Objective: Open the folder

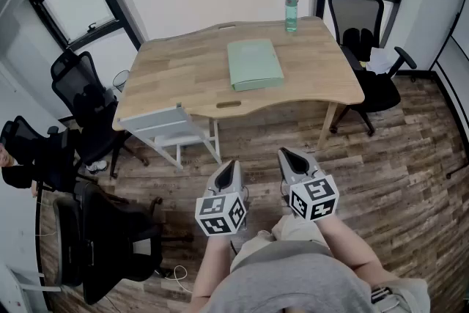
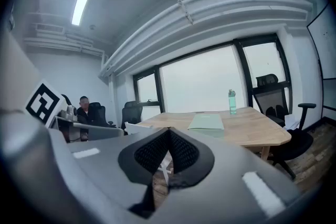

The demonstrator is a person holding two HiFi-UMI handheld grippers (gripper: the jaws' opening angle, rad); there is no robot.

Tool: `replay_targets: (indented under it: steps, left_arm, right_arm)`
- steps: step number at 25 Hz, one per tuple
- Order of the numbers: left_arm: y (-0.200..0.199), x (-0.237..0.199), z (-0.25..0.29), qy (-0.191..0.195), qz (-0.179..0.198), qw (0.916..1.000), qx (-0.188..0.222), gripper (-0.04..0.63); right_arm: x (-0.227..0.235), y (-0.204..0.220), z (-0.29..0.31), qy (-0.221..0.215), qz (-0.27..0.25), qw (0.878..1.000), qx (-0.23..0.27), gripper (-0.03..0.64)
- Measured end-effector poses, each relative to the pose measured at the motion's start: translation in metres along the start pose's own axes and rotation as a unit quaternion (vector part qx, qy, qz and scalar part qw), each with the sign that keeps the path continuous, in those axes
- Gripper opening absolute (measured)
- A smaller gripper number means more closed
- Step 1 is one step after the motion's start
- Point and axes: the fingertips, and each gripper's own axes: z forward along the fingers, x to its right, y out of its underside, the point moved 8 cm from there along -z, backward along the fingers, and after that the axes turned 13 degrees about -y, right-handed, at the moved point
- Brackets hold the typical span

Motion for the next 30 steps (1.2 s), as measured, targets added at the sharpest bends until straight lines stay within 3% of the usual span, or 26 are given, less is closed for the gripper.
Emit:
replay_targets:
  steps: [20,30]
  left_arm:
    - [-0.002,-0.003,0.004,0.016,0.008,0.9998,0.005,0.003]
    - [-0.001,-0.008,0.003,0.016,0.007,0.9998,-0.001,0.003]
  right_arm:
    - [-0.003,-0.005,0.005,-0.014,0.006,1.000,0.022,0.000]
    - [-0.008,-0.005,0.006,-0.016,0.004,1.000,0.005,-0.003]
